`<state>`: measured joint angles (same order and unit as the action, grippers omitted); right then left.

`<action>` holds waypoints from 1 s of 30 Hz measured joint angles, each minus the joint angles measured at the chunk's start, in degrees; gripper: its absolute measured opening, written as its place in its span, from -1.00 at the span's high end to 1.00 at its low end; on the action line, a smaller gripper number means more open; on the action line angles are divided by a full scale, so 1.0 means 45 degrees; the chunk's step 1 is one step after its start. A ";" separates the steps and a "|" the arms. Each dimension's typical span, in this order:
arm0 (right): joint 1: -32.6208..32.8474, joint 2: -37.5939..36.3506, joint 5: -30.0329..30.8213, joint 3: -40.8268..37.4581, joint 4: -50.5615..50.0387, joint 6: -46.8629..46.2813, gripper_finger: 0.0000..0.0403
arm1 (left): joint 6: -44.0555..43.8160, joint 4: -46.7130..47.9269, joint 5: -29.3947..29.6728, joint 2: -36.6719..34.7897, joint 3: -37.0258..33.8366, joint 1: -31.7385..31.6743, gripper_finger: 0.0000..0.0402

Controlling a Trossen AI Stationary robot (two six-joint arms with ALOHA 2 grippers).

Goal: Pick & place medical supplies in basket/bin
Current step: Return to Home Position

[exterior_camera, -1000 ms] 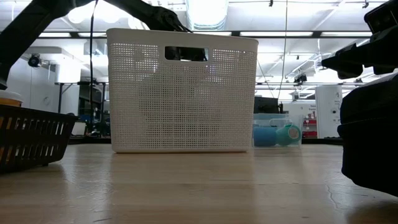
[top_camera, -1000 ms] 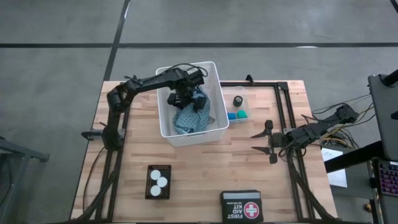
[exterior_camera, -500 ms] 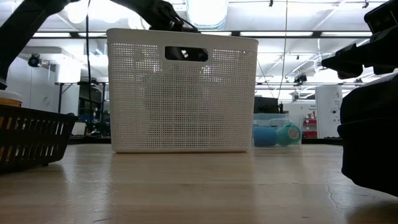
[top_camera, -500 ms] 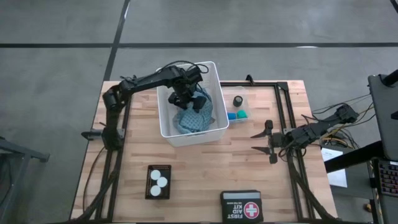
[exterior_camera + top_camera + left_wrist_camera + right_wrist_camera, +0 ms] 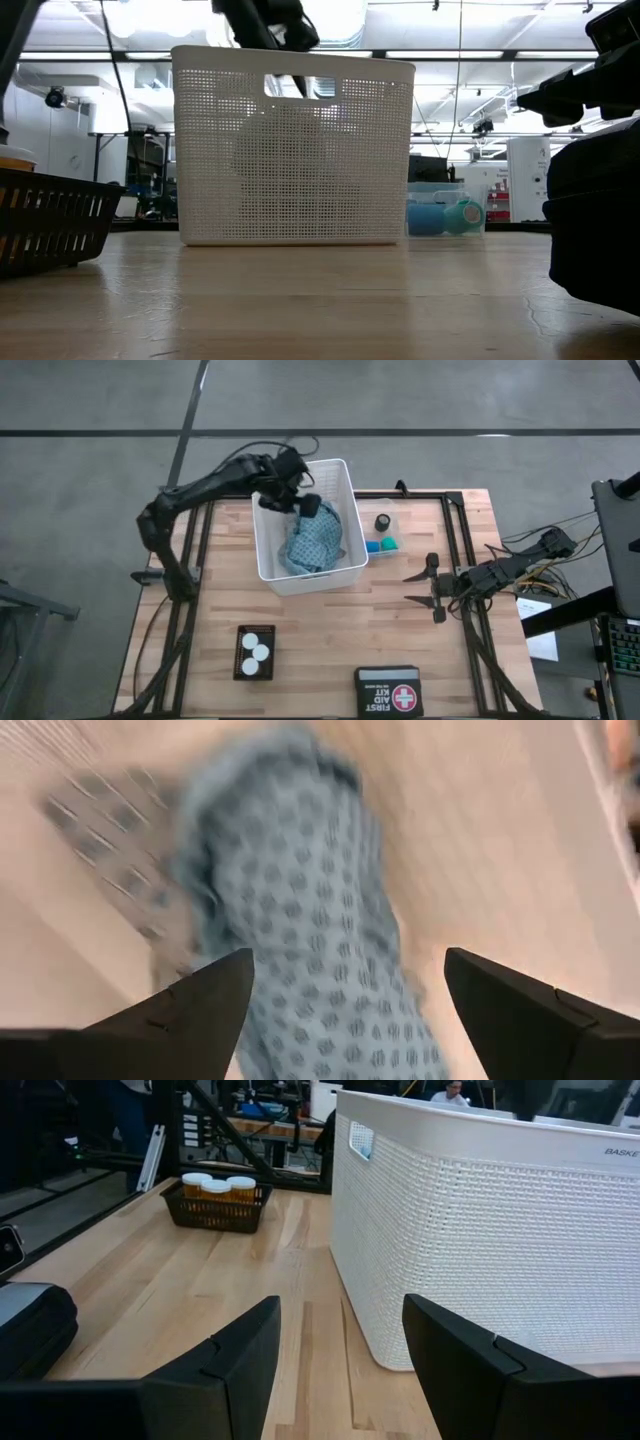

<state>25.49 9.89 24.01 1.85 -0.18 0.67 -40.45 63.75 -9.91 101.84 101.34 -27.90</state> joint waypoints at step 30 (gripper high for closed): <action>0.0001 0.0000 0.0000 0.0000 0.0003 -0.0001 -0.02 | 0.3371 -0.1071 0.8056 -0.3643 -0.0121 0.0668 0.86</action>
<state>25.50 9.89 24.01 1.85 -0.17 0.66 -25.28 58.93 26.35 85.45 100.79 -24.90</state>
